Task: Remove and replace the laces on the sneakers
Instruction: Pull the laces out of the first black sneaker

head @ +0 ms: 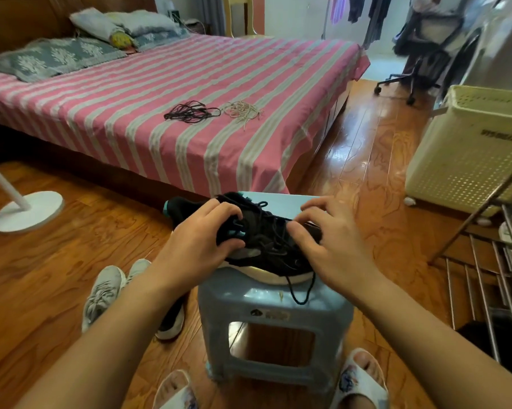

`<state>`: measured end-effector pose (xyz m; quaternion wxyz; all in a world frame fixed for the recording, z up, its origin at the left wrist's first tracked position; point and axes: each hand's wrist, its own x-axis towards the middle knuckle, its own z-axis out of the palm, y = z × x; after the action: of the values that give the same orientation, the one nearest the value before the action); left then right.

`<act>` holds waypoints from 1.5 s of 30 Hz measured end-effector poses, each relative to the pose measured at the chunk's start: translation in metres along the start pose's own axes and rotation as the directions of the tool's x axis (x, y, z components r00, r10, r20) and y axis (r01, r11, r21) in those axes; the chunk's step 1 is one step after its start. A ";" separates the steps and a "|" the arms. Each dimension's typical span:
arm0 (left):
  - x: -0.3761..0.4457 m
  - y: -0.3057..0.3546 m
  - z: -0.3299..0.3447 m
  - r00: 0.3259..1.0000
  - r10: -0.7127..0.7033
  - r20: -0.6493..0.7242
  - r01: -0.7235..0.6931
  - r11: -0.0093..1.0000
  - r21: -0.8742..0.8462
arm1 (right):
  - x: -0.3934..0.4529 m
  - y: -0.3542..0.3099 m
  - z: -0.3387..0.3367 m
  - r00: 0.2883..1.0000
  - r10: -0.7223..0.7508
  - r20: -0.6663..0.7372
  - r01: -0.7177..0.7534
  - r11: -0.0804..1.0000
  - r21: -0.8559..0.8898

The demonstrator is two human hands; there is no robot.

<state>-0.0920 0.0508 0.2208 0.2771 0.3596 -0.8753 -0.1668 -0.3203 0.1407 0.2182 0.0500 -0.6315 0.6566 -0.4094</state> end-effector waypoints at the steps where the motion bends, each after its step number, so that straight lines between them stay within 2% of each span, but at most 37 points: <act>1: -0.002 0.000 0.000 1.000 0.005 -0.005 -0.005 1.000 0.006 | 0.008 -0.003 0.010 0.999 0.042 0.014 -0.042 0.999 -0.005; 6: -0.006 0.000 0.001 1.000 0.002 -0.015 -0.001 1.000 0.025 | 0.040 -0.021 0.053 0.982 0.135 0.129 -0.126 0.989 -0.075; 10: -0.002 -0.003 0.003 1.000 0.010 -0.021 -0.009 1.000 0.025 | 0.055 -0.018 0.051 0.977 0.194 0.085 -0.193 0.981 -0.014; 12: 0.000 -0.003 0.003 1.000 0.004 -0.022 -0.004 1.000 0.012 | 0.053 -0.016 0.048 0.946 0.322 0.043 -0.324 0.942 0.085; 13: 0.001 -0.004 0.003 1.000 0.001 -0.021 -0.001 1.000 0.006 | 0.050 -0.015 0.046 0.900 0.432 0.049 -0.432 0.875 0.220; 15: 0.002 -0.005 0.003 1.000 0.004 -0.018 -0.004 1.000 -0.003 | 0.049 -0.014 0.040 0.800 0.578 0.160 -0.560 0.626 0.543; 16: 0.002 -0.006 0.003 1.000 0.005 -0.012 -0.005 1.000 -0.008 | 0.051 -0.011 0.036 0.779 0.598 0.189 -0.565 0.537 0.626; 17: 0.002 -0.006 0.003 1.000 0.005 -0.006 -0.005 1.000 -0.009 | 0.056 -0.009 0.031 0.785 0.593 0.178 -0.547 0.529 0.648; 19: 0.001 -0.007 0.002 1.000 0.008 0.002 -0.008 1.000 0.001 | 0.070 -0.010 0.025 0.868 0.482 0.118 -0.467 0.712 0.524; 20: 0.001 -0.008 0.002 1.000 0.010 0.006 -0.010 1.000 0.003 | 0.075 -0.011 0.027 0.908 0.380 0.176 -0.417 0.778 0.470; 21: 0.001 -0.008 0.001 1.000 0.014 0.007 -0.014 1.000 0.002 | 0.079 -0.016 0.031 0.917 0.274 0.290 -0.381 0.818 0.430; 23: 0.002 -0.007 0.001 1.000 0.029 0.010 -0.028 1.000 -0.008 | 0.081 -0.019 0.045 0.883 0.121 0.453 -0.274 0.917 0.290; 25: 0.002 -0.007 -0.001 0.999 0.028 0.022 -0.027 0.999 -0.020 | 0.084 -0.014 0.048 0.883 0.034 0.469 -0.089 0.991 0.097; 27: 0.001 -0.008 -0.002 0.999 0.017 0.028 -0.017 1.000 -0.022 | 0.090 -0.005 0.039 0.885 -0.002 0.465 -0.001 1.000 0.007; 30: 0.002 -0.008 -0.002 0.999 0.007 0.038 -0.006 1.000 -0.019 | 0.095 0.008 0.023 0.894 -0.003 0.448 0.032 0.998 -0.058; 32: 0.002 -0.009 -0.001 0.999 0.004 0.043 -0.003 1.000 -0.021 | 0.094 0.014 0.024 0.928 0.046 0.369 0.001 0.992 -0.127; 34: 0.002 -0.009 -0.001 0.999 0.002 0.044 -0.001 1.000 -0.025 | 0.096 0.021 0.025 0.971 0.172 0.167 -0.160 0.984 -0.081; 35: 0.003 -0.009 -0.001 0.999 0.002 0.045 0.000 1.000 -0.028 | 0.098 0.025 0.023 0.954 0.301 0.014 -0.301 0.952 0.053; 36: 0.003 -0.009 -0.001 0.999 -0.001 0.045 0.003 1.000 -0.030 | 0.100 0.029 0.018 0.880 0.462 -0.113 -0.422 0.868 0.260; 37: 0.003 -0.009 -0.001 0.999 -0.005 0.045 0.006 0.999 -0.032 | 0.103 0.034 0.010 0.765 0.618 -0.181 -0.467 0.726 0.504; 38: 0.003 -0.009 -0.001 0.999 -0.008 0.043 0.010 0.999 -0.032 | 0.104 0.037 0.001 0.636 0.748 -0.191 -0.459 0.566 0.685; 39: 0.003 -0.008 -0.001 0.999 -0.010 0.042 0.012 0.999 -0.032 | 0.103 0.046 -0.006 0.517 0.841 -0.160 -0.439 0.421 0.793; 40: 0.003 -0.008 -0.001 0.999 -0.011 0.041 0.012 0.999 -0.032 | 0.099 0.056 -0.009 0.439 0.892 -0.107 -0.467 0.328 0.821; 41: 0.003 -0.008 -0.001 0.999 -0.010 0.040 0.011 0.999 -0.032 | 0.097 0.065 -0.008 0.423 0.904 -0.067 -0.535 0.309 0.786; 42: 0.003 -0.008 -0.001 0.999 -0.009 0.040 0.011 0.999 -0.033 | 0.094 0.069 -0.005 0.472 0.881 -0.036 -0.657 0.378 0.653; 43: 0.003 -0.008 0.000 0.999 -0.008 0.041 0.009 0.999 -0.033 | 0.090 0.072 0.000 0.581 0.813 -0.012 -0.735 0.532 0.420; 44: 0.003 -0.008 0.000 0.999 -0.007 0.038 0.008 0.999 -0.032 | 0.085 0.067 0.003 0.695 0.719 0.008 -0.711 0.686 0.155; 45: 0.003 -0.008 0.001 0.999 -0.008 0.033 0.009 0.999 -0.031 | 0.081 0.058 0.006 0.807 0.591 -0.005 -0.590 0.805 -0.063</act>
<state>-0.0899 0.0428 0.2174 0.2674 0.3561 -0.8756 -0.1872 -0.3788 0.0593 0.2157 0.1600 -0.4004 0.8323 -0.3483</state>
